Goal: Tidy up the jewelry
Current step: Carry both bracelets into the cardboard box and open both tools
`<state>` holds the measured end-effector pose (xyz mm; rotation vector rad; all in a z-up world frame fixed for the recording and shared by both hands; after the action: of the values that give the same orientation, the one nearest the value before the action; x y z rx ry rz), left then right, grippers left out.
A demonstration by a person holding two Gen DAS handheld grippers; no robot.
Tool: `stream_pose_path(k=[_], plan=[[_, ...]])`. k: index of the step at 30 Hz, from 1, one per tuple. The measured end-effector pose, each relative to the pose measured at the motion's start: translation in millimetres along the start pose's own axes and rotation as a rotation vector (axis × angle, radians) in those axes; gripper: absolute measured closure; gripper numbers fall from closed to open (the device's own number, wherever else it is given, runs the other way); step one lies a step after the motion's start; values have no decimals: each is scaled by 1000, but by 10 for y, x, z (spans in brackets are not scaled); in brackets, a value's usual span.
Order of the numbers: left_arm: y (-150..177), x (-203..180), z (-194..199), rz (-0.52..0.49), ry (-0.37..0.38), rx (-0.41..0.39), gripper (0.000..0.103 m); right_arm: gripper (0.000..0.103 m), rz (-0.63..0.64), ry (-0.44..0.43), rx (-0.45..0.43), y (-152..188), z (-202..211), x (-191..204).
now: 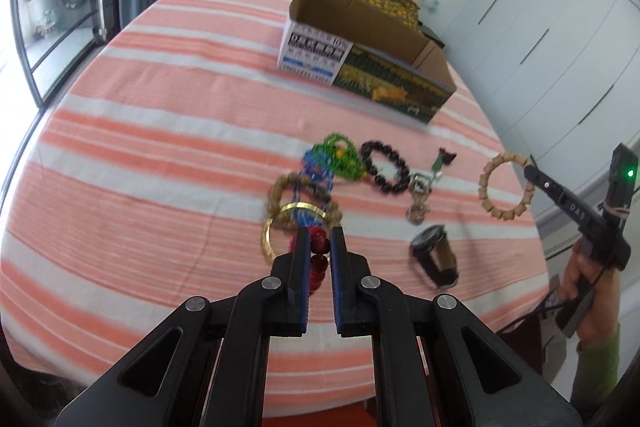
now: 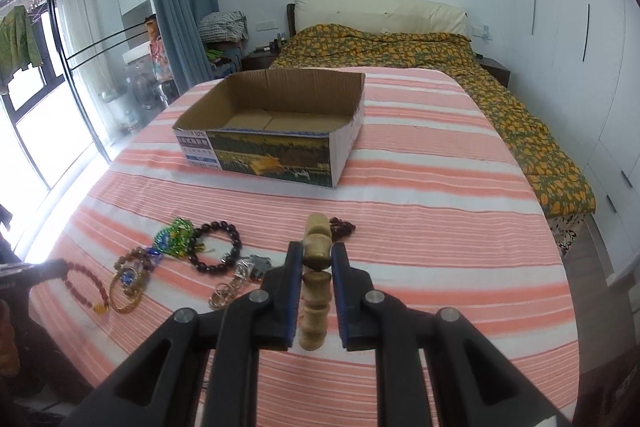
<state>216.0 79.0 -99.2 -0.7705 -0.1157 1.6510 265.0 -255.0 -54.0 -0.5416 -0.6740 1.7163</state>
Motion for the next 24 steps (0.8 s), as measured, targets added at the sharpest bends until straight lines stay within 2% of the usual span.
stream_pose_path(k=[6, 11, 14, 19, 24], plan=[[-443, -77, 114, -32, 42, -25, 96, 88, 65, -27, -34, -277, 73, 102], [-1002, -225, 105, -54, 92, -28, 96, 88, 112, -53, -81, -645, 106, 137], [-1380, -400, 84, -97, 94, -62, 96, 88, 135, -68, -109, -936, 55, 146], [-1991, -793, -146, -187, 67, -122, 96, 88, 142, -104, -132, -1524, -314, 154], [-2428, -1049, -703, -220, 35, -103, 96, 88, 133, -128, -112, -1871, -906, 192]])
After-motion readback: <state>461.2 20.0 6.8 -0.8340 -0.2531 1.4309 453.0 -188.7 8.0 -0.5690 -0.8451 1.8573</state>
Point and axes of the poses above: each gripper's, at about its wrist camera, not at the fingertips, and z roughly against the way its jaws point, x to its left, y to its underside, the point moved 1 cm from there along -z, roughly the way its jaws point, and after that the axes turned 7 degrees about z, right-handed, at the moved point
